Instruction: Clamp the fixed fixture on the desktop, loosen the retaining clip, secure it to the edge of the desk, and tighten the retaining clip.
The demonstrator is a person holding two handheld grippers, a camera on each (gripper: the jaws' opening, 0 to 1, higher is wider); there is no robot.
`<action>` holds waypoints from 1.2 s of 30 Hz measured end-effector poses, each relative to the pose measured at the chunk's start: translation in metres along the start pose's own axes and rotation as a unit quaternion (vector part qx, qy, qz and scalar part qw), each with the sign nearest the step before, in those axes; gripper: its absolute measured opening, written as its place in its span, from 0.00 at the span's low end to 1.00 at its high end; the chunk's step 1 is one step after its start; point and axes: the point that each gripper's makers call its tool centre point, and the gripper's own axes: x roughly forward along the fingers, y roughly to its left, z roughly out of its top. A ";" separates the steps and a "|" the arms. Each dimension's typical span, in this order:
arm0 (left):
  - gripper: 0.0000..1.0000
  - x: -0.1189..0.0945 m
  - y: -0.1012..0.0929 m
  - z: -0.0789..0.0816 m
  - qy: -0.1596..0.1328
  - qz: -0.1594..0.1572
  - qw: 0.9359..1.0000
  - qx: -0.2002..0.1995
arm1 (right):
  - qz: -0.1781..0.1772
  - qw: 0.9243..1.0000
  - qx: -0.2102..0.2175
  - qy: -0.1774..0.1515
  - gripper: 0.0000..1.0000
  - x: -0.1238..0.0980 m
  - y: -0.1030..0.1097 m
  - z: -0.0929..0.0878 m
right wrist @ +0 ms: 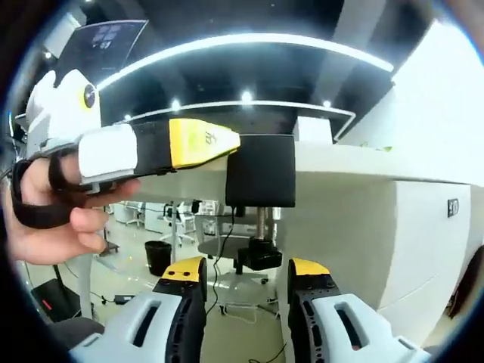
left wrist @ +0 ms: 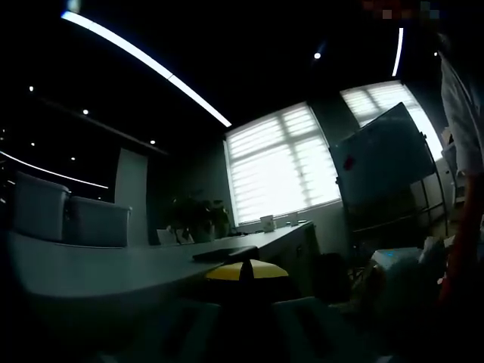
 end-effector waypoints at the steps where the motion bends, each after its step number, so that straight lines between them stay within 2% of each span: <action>1: 0.01 0.000 0.001 0.000 0.000 0.000 1.000 0.000 | -0.007 1.000 -0.008 0.001 0.40 0.003 -0.001 -0.001; 3: 0.01 0.000 0.001 0.000 0.000 0.000 1.000 0.001 | -0.025 0.999 -0.044 0.012 0.39 0.009 -0.007 -0.007; 6: 0.01 0.000 -0.001 0.000 0.000 0.000 1.000 0.001 | -0.023 0.999 -0.017 0.027 0.38 0.017 -0.007 -0.017; 17: 0.01 0.000 -0.001 0.000 -0.002 -0.002 1.000 -0.001 | -0.020 1.000 -0.014 0.010 0.26 0.019 -0.011 -0.012; 20: 0.01 -0.001 -0.002 0.001 -0.001 -0.002 1.000 0.001 | 0.007 1.000 -0.016 0.014 0.26 0.021 -0.009 -0.013; 24: 0.01 -0.001 -0.001 0.000 -0.002 -0.002 1.000 0.000 | 0.073 0.997 -0.019 0.004 0.25 0.021 -0.005 -0.013; 26: 0.01 -0.001 -0.002 0.001 -0.001 -0.002 1.000 0.000 | 0.115 0.993 -0.014 0.004 0.25 0.021 0.000 -0.014; 28: 0.01 0.000 -0.003 0.001 -0.001 -0.002 1.000 0.000 | 0.139 0.989 -0.041 0.005 0.18 0.020 -0.002 -0.016; 30: 0.01 0.000 -0.004 0.001 -0.001 -0.003 1.000 0.000 | 0.136 0.989 -0.052 0.012 0.02 0.022 -0.014 -0.020; 31: 0.01 0.000 -0.005 0.000 0.003 -0.005 1.000 0.003 | 0.153 0.988 -0.025 0.018 0.01 0.022 -0.014 -0.025; 32: 0.01 -0.001 -0.006 0.000 0.002 -0.005 1.000 0.003 | 0.165 0.986 -0.013 0.034 0.01 0.021 -0.015 -0.030; 33: 0.01 -0.001 -0.006 0.001 0.001 -0.004 1.000 0.001 | 0.143 0.989 -0.019 0.039 0.01 0.023 -0.025 -0.031; 34: 0.01 -0.001 -0.006 0.001 0.002 -0.004 1.000 0.001 | 0.141 0.989 -0.022 0.033 0.02 0.023 -0.028 -0.029; 36: 0.01 -0.001 -0.004 0.000 0.002 -0.004 1.000 0.003 | 0.137 0.990 -0.025 0.036 0.11 0.022 -0.031 -0.029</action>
